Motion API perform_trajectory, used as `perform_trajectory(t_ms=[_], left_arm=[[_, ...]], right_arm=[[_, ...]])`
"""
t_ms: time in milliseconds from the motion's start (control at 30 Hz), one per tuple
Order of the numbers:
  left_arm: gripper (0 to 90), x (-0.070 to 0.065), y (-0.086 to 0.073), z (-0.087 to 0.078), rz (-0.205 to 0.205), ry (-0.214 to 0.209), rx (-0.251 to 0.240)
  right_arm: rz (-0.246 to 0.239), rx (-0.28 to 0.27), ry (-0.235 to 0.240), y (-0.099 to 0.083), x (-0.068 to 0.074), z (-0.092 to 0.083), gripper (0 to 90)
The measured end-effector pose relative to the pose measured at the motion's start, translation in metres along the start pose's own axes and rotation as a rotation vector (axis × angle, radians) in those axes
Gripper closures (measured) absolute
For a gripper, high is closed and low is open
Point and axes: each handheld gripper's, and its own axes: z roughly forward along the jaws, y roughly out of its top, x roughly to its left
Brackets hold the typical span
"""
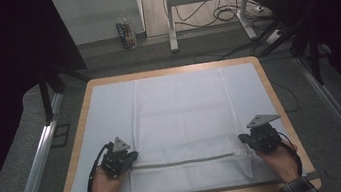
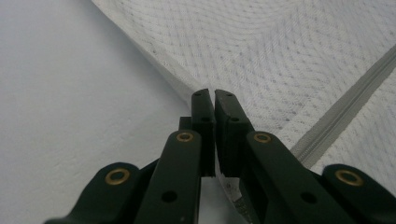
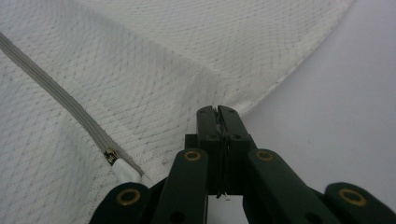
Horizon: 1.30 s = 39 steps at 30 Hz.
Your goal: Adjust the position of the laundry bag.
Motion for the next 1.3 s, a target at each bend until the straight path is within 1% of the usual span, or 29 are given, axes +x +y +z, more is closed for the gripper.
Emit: perform_trajectory(t_ms=[33,133,233,433,500,533,567,600,667,700,767,800,833,867,900,933,967,1000,1067,1100,1133,1167,1200,1267,1300], left_arm=[[87.5,-0.001,-0.002,-0.002,-0.005,0.000,-0.003],[87.3,-0.002,-0.004,-0.005,-0.015,-0.003,-0.006],[86.6,-0.003,-0.007,-0.005,-0.016,-0.008,0.004],[84.3,0.000,-0.009,-0.003,-0.017,-0.011,0.003],[77.2,0.001,-0.009,-0.003,-0.018,0.000,-0.003],[77.2,0.002,-0.010,-0.004,-0.021,0.007,-0.010],[69.5,0.002,-0.010,-0.004,-0.021,0.016,-0.020],[69.5,0.003,-0.011,-0.004,-0.022,0.024,-0.034],[61.9,0.004,-0.011,-0.005,-0.027,0.033,-0.049],[52.4,0.004,-0.011,-0.006,-0.034,0.039,-0.062],[44.3,0.004,-0.011,-0.007,-0.036,0.040,-0.069],[44.3,0.003,-0.011,-0.007,-0.036,0.042,-0.074],[36.0,0.003,-0.011,-0.007,-0.036,0.042,-0.077],[36.0,0.002,-0.012,-0.008,-0.039,0.043,-0.084],[27.6,0.002,-0.012,-0.008,-0.037,0.044,-0.091],[25.0,0.002,-0.013,-0.009,-0.038,0.039,-0.104],[25.0,0.002,-0.014,-0.010,-0.040,0.036,-0.109],[23.1,0.001,-0.014,-0.011,-0.048,0.034,-0.115],[18.0,0.000,-0.015,-0.014,-0.064,0.035,-0.122],[13.7,-0.002,-0.017,-0.015,-0.070,0.022,-0.124],[12.3,-0.002,-0.017,-0.015,-0.070,0.022,-0.124],[10.2,-0.005,-0.018,-0.017,-0.066,0.008,-0.124],[9.1,-0.005,-0.018,-0.017,-0.066,0.008,-0.124],[7.8,-0.009,-0.019,-0.018,-0.049,-0.005,-0.119],[5.9,-0.013,-0.020,-0.019,-0.027,-0.012,-0.109]], right_arm=[[-0.009,0.006,0.000,-0.001,0.002,-0.002,88.0],[-0.012,0.008,0.004,-0.003,0.005,-0.003,88.0],[-0.018,0.020,0.008,-0.006,0.007,-0.004,88.0],[-0.003,0.042,0.022,-0.008,0.006,0.000,87.3],[-0.009,0.043,0.021,-0.008,0.006,0.002,85.7],[-0.009,0.043,0.021,-0.008,0.006,0.002,85.7],[-0.011,0.035,0.016,-0.009,0.006,0.002,81.3],[-0.011,0.035,0.016,-0.009,0.006,0.002,81.3],[-0.009,0.025,0.008,-0.009,0.006,0.001,75.7],[-0.007,0.017,-0.002,-0.008,0.006,0.001,68.9],[-0.005,0.012,-0.009,-0.008,0.006,0.000,62.1],[-0.005,0.012,-0.009,-0.008,0.006,0.000,62.1],[-0.009,0.011,-0.013,-0.009,0.007,-0.001,55.3],[-0.009,0.011,-0.013,-0.009,0.007,-0.001,55.3],[-0.007,0.010,-0.015,-0.010,0.008,-0.002,49.2],[-0.006,0.005,-0.013,-0.011,0.008,-0.002,46.1],[-0.006,0.005,-0.013,-0.011,0.008,-0.002,46.1],[-0.006,0.000,-0.011,-0.011,0.008,-0.003,43.2],[-0.001,-0.010,-0.007,-0.013,0.010,-0.004,39.1],[-0.005,-0.019,-0.001,-0.014,0.012,-0.006,35.2],[-0.005,-0.019,-0.001,-0.014,0.012,-0.006,35.2],[-0.007,-0.031,0.009,-0.015,0.013,-0.008,30.5],[-0.007,-0.031,0.009,-0.015,0.013,-0.008,30.5],[-0.006,-0.042,0.018,-0.016,0.015,-0.009,26.5],[-0.012,-0.055,0.025,-0.017,0.016,-0.011,22.4]])
